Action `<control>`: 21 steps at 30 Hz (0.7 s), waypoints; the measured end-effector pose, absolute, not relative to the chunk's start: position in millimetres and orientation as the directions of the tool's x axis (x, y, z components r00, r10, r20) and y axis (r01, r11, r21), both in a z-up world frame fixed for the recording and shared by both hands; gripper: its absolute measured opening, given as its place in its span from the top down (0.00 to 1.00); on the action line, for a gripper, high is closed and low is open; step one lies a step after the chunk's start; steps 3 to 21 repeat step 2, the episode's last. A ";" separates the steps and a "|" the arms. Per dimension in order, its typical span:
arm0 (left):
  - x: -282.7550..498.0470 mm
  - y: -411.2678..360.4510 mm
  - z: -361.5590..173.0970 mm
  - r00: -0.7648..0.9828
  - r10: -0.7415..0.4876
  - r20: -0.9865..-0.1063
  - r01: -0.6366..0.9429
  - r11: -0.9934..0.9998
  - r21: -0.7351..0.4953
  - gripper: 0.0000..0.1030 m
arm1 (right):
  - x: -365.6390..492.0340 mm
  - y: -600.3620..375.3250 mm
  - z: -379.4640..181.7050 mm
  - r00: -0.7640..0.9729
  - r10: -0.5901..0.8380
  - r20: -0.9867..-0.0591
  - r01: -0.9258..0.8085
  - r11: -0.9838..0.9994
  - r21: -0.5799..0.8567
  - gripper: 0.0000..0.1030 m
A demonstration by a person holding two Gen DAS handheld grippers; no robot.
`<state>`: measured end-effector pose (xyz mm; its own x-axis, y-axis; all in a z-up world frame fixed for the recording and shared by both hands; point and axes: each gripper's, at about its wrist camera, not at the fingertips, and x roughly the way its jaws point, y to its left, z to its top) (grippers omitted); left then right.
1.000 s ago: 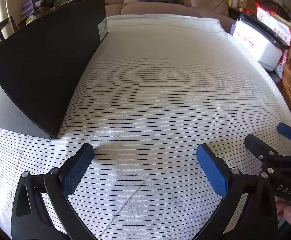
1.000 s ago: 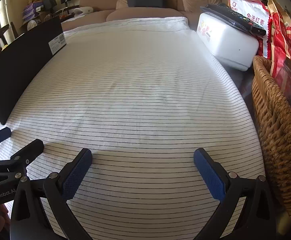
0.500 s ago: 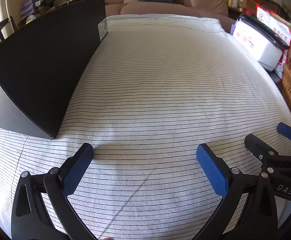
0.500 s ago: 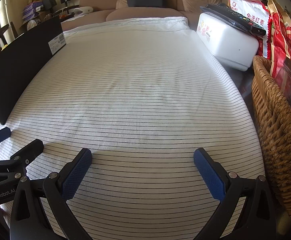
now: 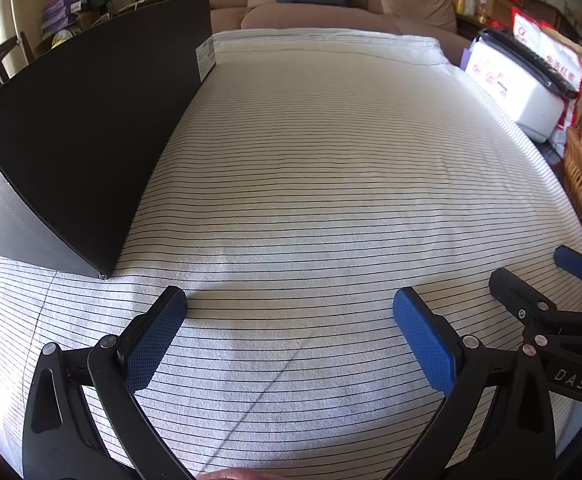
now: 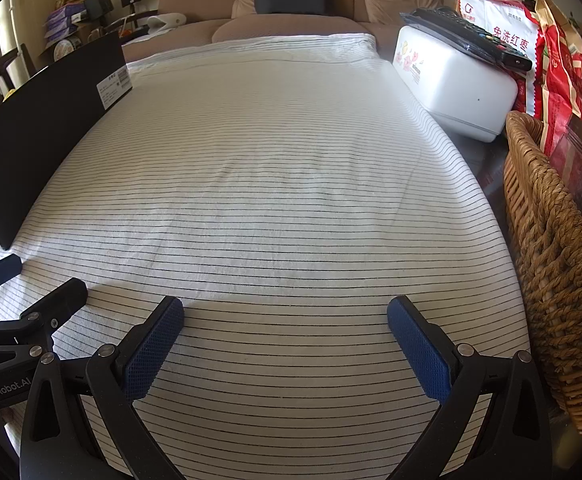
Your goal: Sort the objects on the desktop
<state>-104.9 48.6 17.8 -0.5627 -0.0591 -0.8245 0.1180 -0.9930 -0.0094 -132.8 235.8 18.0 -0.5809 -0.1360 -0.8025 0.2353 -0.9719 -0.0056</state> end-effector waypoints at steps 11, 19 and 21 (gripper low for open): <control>-105.0 48.5 17.8 -0.563 -0.059 -0.825 0.118 -0.993 -0.010 0.00 | -132.8 235.8 18.0 -0.581 -0.136 -0.803 0.235 -0.972 -0.005 0.00; -105.0 48.5 17.8 -0.563 -0.059 -0.825 0.118 -0.993 -0.010 0.00 | -132.8 235.8 18.0 -0.581 -0.136 -0.803 0.235 -0.972 -0.005 0.00; -105.0 48.5 17.8 -0.563 -0.059 -0.825 0.118 -0.993 -0.010 0.00 | -132.8 235.8 18.0 -0.581 -0.136 -0.803 0.235 -0.972 -0.005 0.00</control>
